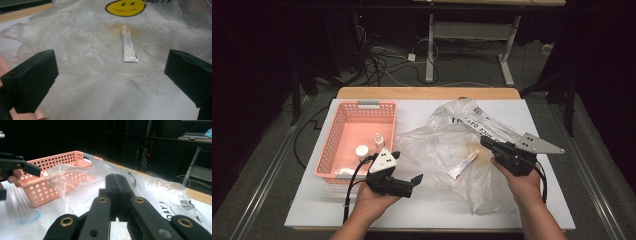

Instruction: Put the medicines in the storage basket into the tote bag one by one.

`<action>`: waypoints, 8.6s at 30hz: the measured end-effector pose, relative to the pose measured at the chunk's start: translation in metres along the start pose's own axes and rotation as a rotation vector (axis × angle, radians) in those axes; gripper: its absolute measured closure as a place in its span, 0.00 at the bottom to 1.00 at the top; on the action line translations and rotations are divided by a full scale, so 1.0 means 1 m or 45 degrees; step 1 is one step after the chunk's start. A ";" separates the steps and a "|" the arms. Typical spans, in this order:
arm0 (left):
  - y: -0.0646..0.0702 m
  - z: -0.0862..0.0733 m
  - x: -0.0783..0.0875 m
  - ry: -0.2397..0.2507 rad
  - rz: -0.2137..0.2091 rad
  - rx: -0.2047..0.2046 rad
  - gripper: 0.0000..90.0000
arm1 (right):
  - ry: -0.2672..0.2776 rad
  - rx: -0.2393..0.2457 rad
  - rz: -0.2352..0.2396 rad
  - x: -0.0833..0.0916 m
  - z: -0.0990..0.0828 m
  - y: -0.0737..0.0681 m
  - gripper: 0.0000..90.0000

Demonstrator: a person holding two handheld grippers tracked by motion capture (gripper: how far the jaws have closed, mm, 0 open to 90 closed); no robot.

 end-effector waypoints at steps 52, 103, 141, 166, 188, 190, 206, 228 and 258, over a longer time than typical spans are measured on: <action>-0.120 -0.037 0.074 -0.009 0.378 0.261 0.00 | -0.013 0.000 0.013 -0.004 -0.001 0.000 1.00; -0.157 -0.024 0.013 -0.771 0.270 0.381 0.22 | 0.000 0.002 0.018 -0.003 0.001 -0.001 1.00; -0.142 -0.020 0.021 -0.676 0.236 0.340 0.54 | 0.003 0.009 0.024 -0.003 0.002 -0.002 1.00; -0.099 -0.030 0.041 -0.283 0.281 0.251 0.54 | 0.014 0.021 0.020 0.000 0.005 -0.004 1.00; -0.084 -0.026 0.050 -0.097 0.269 0.203 0.54 | 0.017 0.010 0.031 -0.003 0.006 -0.003 1.00; -0.080 -0.022 0.052 -0.083 0.258 0.189 0.54 | 0.022 0.013 0.029 -0.002 0.007 -0.003 1.00; -0.049 -0.002 0.055 0.035 0.157 0.150 0.55 | 0.019 0.011 0.033 -0.003 0.007 -0.004 1.00; -0.002 0.004 0.021 0.010 0.031 0.038 0.55 | 0.015 0.018 0.034 -0.004 0.006 -0.004 1.00; 0.018 0.020 -0.044 -0.042 0.045 -0.005 0.54 | 0.011 0.018 0.038 -0.005 0.005 -0.004 1.00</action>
Point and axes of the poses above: each handheld gripper's, and its own axes: x roughly backward along the jaws, z roughly out of its top, y roughly to its right, the point moved 6 cm from there along -x, roughly forward along the jaws, and after that the axes turned 6 degrees about -y, right-handed, at the moved point
